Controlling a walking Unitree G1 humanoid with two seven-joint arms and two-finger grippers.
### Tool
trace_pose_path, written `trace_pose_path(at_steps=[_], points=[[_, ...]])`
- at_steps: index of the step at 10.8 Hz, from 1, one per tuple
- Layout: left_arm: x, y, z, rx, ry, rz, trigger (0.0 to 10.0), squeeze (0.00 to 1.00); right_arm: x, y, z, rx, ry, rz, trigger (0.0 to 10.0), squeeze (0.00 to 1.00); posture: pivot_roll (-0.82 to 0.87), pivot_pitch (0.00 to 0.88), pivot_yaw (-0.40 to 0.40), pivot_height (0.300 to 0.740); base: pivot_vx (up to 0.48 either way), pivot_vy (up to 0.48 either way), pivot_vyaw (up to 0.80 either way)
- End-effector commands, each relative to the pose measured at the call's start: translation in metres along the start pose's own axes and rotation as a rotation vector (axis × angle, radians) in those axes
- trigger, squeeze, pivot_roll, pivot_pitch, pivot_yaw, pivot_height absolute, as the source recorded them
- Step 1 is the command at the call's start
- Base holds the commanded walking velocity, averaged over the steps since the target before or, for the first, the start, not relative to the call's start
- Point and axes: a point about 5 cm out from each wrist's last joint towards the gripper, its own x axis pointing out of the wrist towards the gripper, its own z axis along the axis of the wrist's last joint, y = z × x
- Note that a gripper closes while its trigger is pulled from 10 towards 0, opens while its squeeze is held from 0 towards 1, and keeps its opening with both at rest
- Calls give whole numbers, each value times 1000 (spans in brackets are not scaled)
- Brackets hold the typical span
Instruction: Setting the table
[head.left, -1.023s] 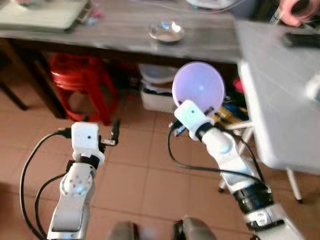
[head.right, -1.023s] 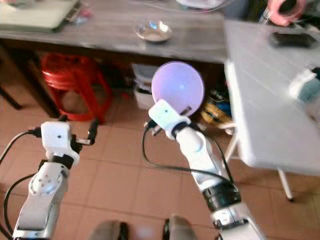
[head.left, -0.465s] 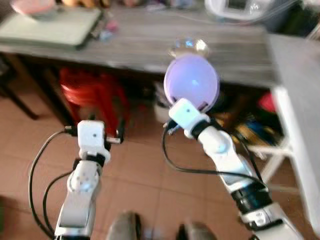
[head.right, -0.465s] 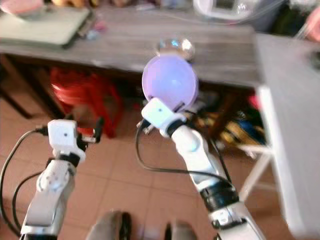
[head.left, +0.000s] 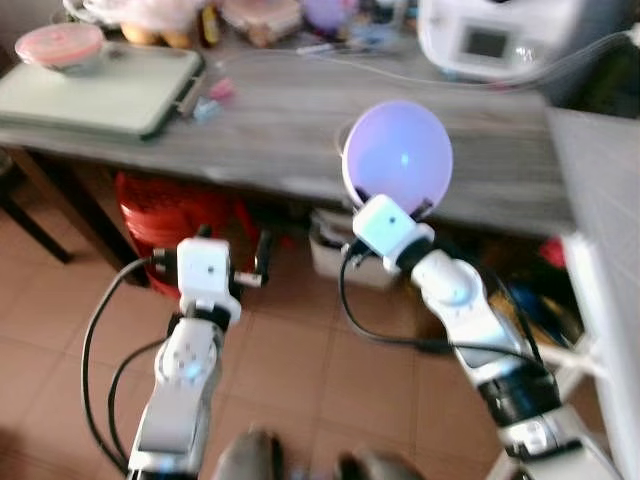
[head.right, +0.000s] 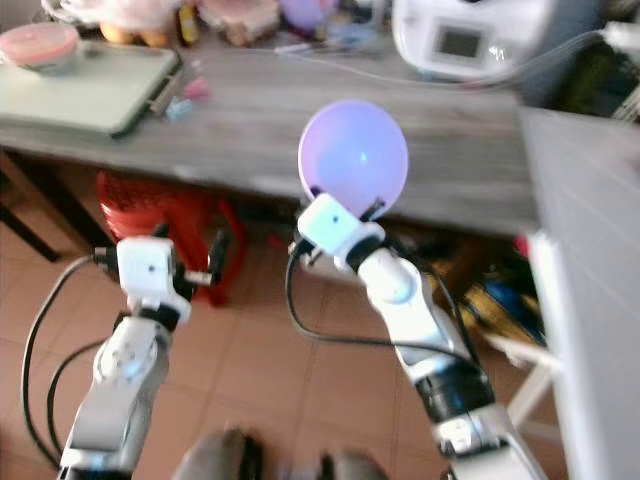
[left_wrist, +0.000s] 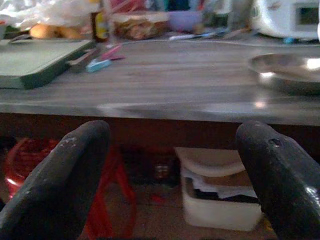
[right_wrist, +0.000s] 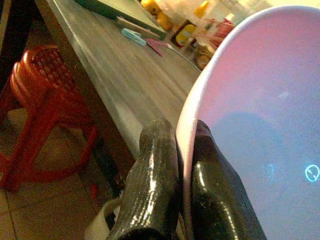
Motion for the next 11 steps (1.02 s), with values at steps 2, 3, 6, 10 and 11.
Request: trace_pose_path(at_steps=[2, 3, 6, 10, 11], points=[[0, 2, 3, 7, -10, 4, 10000, 0, 4, -3, 10, -22, -47, -5, 0, 0, 13, 137, 2, 740, 480, 0, 0], [0, 2, 2, 5, -7, 0, 10000, 0, 5, -3, 11, -23, -50, -5, 0, 0, 17, 138, 2, 740, 480, 0, 0], [-2, 2, 0, -15, -3, 14, 10000, 0, 8, -1, 13, -27, -60, -1, 0, 0, 18, 137, 2, 740, 320, 0, 0], [-2, 6, 1, -18, -6, 35, 10000, 0, 24, 7, 26, 20, -167, 151, 10000, 0, 22, 148, 8, 740, 0, 0, 0], [-2, 6, 2, -21, -7, 34, 10000, 0, 30, 10, 29, 20, -193, 190, 10000, 0, 28, 153, 7, 740, 0, 0, 0]])
